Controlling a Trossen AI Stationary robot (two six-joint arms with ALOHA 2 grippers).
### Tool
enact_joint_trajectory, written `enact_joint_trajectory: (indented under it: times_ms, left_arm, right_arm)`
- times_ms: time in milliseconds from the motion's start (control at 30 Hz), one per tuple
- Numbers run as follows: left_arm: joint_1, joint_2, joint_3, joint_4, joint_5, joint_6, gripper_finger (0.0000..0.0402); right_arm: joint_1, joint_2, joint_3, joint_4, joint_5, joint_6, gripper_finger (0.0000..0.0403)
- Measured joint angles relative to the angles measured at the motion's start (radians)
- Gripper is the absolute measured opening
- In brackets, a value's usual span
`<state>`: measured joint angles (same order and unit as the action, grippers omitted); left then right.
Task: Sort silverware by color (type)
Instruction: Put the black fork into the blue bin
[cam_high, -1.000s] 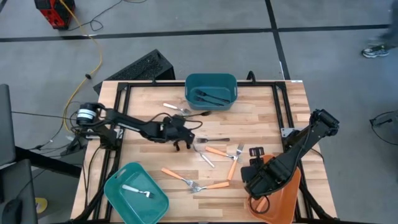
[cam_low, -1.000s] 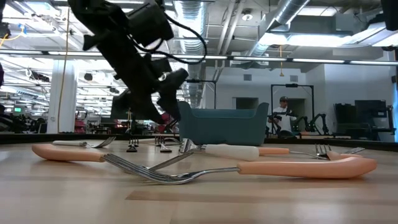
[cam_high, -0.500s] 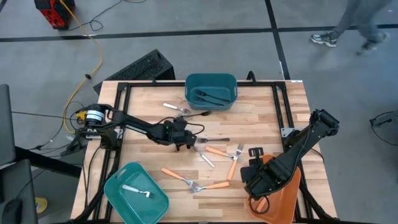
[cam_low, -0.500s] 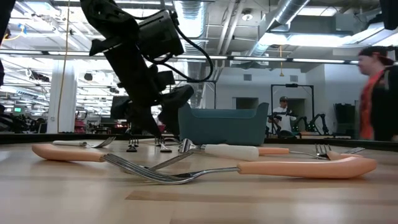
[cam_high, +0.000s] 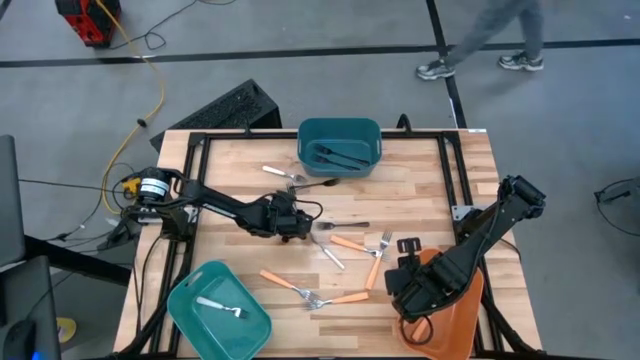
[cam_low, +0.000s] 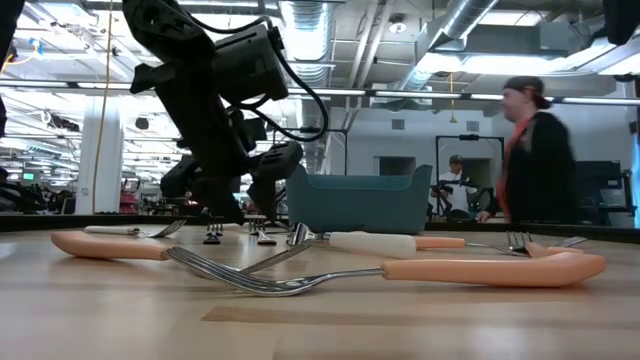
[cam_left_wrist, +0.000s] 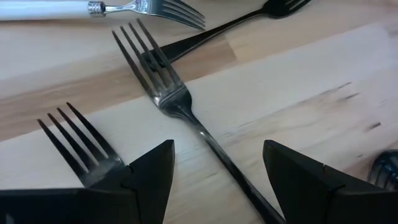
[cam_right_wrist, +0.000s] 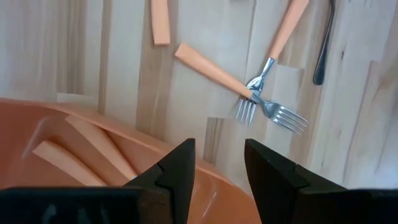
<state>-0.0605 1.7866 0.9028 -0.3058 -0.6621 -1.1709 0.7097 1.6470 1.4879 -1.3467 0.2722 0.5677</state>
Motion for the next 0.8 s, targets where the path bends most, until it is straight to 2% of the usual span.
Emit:
enact_joint_trajectory:
  times_ms: [200,433,633,800]
  left_arm:
    - [0.0,0.0,0.0,0.011,0.021,-0.004,0.0229]
    - [0.0,0.001,-0.011,0.036,-0.019,-0.011,0.0197]
    - [0.0,0.067,-0.012,0.121,0.013,0.024,0.0183]
    - [0.002,0.077,-0.011,0.127,0.006,0.039,0.0183]
  right_arm:
    - [0.0,0.0,0.0,0.025,0.0,0.0,0.0164]
    - [0.0,0.0,0.0,0.048,0.0,0.0,0.0164]
    - [0.002,0.0,0.0,0.054,0.0,0.0,0.0164]
    - [0.002,0.0,0.0,0.061,-0.002,0.0,0.0164]
